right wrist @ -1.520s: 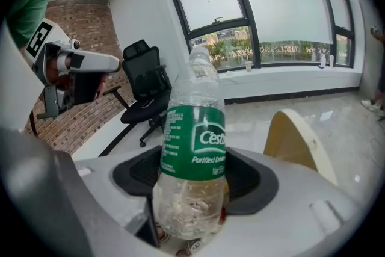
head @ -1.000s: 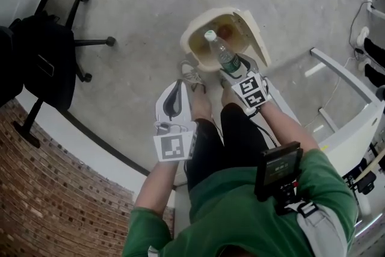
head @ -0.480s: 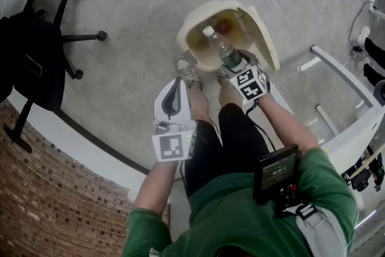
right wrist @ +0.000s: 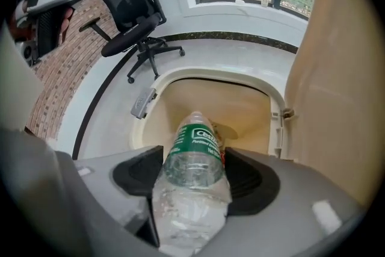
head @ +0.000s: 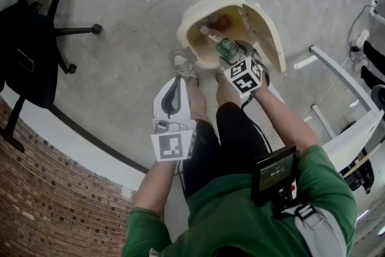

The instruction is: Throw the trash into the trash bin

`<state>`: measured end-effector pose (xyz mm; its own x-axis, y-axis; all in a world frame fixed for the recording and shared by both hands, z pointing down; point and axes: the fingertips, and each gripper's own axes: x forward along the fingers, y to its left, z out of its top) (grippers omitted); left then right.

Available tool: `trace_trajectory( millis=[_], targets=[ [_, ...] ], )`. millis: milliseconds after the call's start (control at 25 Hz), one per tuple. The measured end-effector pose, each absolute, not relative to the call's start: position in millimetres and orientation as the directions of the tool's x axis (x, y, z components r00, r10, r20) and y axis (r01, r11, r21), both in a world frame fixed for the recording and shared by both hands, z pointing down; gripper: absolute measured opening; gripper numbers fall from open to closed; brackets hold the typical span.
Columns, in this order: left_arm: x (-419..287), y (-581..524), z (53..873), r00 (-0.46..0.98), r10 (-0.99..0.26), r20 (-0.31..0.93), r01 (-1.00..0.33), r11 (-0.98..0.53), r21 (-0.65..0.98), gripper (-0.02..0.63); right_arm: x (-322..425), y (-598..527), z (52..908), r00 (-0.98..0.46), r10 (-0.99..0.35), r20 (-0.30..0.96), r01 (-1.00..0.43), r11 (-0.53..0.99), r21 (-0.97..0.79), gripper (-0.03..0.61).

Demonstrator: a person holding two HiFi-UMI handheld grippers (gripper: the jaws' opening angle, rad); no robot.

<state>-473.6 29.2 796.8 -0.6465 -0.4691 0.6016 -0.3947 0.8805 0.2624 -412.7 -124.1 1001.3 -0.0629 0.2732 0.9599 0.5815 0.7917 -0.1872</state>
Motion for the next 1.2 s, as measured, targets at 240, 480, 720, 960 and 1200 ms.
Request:
trace_trajectory(
  millis=[240, 480, 720, 960, 1200],
  targets=[
    [-476, 34, 805, -0.652, -0.456, 0.606, -0.379, 0.888, 0.26, 0.008, -420, -121, 1011, -0.048, 0.27, 0.962, 0.593, 0.783, -0.19, 0.318],
    [-475, 35, 811, -0.651, -0.449, 0.612, -0.365, 0.892, 0.266, 0.008, -434, -122, 1013, -0.107, 0.269, 0.957, 0.587, 0.794, -0.157, 0.318],
    [-475, 30, 809, -0.652, -0.452, 0.609, -0.37, 0.89, 0.265, 0.008, -444, -124, 1009, -0.156, 0.285, 0.946, 0.575, 0.805, -0.148, 0.327],
    [-473, 24, 804, -0.653, -0.449, 0.61, -0.375, 0.891, 0.254, 0.008, -443, -120, 998, -0.168, 0.324, 0.931, 0.578, 0.798, -0.173, 0.327],
    [-476, 15, 773, -0.674, -0.456, 0.581, -0.397, 0.887, 0.236, 0.008, -448, -108, 943, -0.246, 0.414, 0.876, 0.585, 0.784, -0.206, 0.323]
  ],
)
